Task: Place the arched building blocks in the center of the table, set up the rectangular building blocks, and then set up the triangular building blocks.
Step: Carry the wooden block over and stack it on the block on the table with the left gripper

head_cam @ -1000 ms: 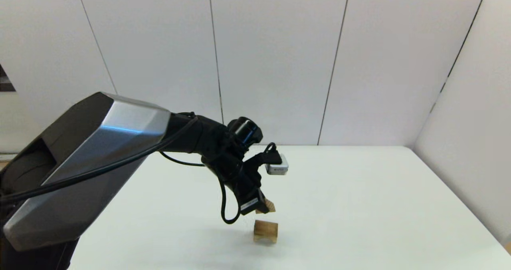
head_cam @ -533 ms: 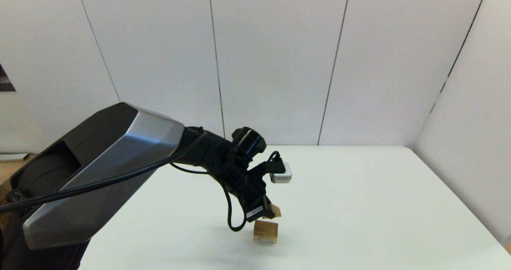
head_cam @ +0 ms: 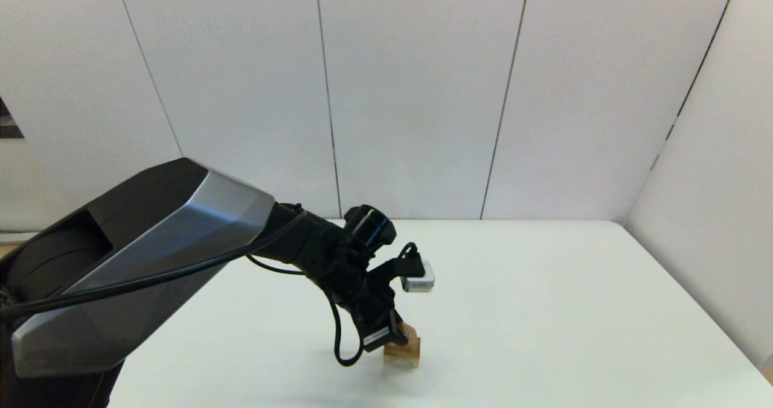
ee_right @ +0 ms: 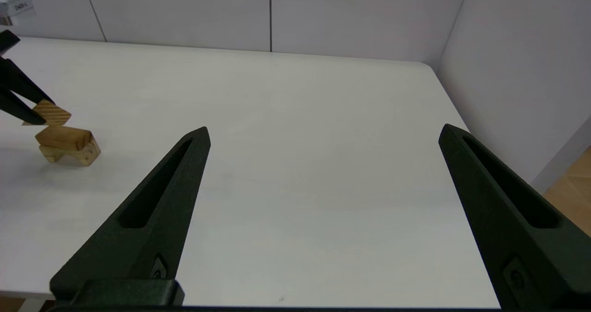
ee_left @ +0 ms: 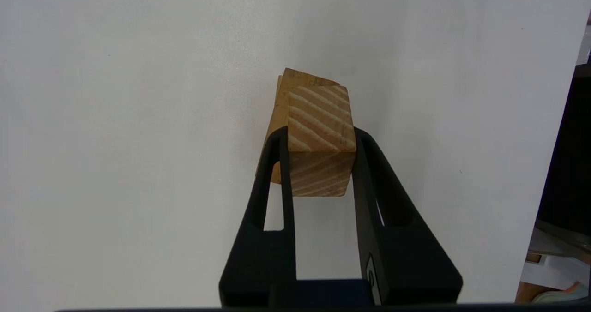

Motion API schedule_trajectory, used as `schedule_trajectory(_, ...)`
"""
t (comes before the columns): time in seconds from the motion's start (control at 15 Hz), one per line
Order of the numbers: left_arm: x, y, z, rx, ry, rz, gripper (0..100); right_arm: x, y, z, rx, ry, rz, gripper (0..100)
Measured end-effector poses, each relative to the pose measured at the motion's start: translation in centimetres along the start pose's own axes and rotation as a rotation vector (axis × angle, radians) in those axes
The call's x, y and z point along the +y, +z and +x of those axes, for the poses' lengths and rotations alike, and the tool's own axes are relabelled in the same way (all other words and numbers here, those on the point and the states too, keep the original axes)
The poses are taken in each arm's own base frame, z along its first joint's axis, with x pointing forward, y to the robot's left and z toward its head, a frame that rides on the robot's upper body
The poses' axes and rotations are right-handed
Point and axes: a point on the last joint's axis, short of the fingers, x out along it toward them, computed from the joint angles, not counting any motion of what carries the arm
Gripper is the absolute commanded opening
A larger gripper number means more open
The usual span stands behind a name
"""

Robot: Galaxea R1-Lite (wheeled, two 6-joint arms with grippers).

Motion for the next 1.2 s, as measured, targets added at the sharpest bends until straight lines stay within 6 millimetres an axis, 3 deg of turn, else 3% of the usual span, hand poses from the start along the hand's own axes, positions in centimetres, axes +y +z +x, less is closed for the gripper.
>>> schedule_trajectory(1.2, 0.2, -1.1, 1.6, -0.012, 0.016, 0.007, 0, 0.0, 0.0, 0.0, 0.000, 0.000, 0.000, 100)
